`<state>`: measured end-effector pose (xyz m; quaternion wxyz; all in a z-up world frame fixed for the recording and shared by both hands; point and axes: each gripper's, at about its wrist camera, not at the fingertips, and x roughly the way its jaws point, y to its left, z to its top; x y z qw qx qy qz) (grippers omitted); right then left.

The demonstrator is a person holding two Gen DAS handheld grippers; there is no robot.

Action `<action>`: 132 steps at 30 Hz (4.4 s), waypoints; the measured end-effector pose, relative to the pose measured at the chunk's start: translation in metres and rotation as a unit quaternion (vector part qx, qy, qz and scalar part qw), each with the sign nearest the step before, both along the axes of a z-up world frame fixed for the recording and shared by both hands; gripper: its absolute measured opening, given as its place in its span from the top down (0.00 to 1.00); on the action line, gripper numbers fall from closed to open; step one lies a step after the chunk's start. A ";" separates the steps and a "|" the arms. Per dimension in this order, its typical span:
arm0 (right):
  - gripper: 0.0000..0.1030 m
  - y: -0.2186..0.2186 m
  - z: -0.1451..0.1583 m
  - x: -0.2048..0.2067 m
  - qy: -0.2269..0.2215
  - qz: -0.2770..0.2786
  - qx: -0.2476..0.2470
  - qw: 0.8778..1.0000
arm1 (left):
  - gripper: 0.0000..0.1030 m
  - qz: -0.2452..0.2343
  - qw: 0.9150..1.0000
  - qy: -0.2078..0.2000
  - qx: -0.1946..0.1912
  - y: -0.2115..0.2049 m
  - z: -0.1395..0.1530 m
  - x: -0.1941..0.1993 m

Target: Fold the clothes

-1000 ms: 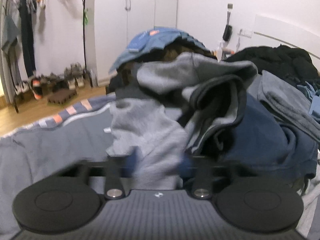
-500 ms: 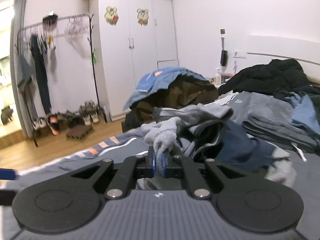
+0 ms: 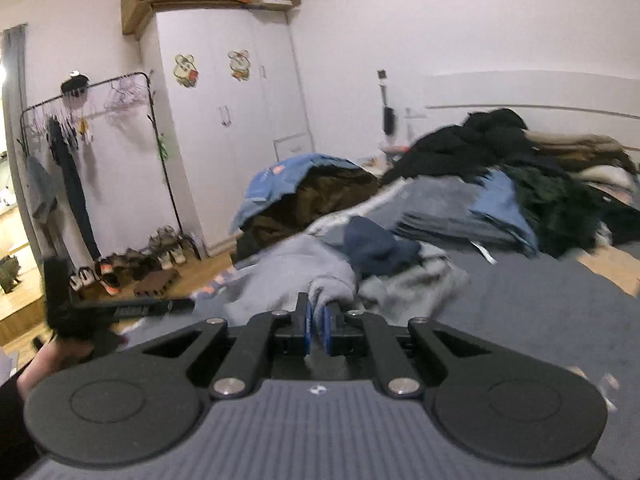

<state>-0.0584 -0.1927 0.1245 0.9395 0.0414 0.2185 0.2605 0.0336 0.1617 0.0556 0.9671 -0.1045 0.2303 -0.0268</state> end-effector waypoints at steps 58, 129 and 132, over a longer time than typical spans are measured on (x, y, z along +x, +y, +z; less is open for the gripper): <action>0.95 0.035 -0.136 -0.011 0.242 0.070 0.075 0.965 | 0.00 -0.289 0.947 0.072 0.123 -0.065 -0.041 -0.097; 0.92 0.176 -0.183 -0.010 -0.381 0.393 -0.570 0.612 | 0.91 -0.243 0.952 0.167 0.084 0.034 -0.058 -0.083; 0.94 0.175 -0.144 -0.010 -0.358 0.368 -0.532 0.674 | 0.91 -0.240 0.954 0.156 0.092 0.039 -0.048 -0.085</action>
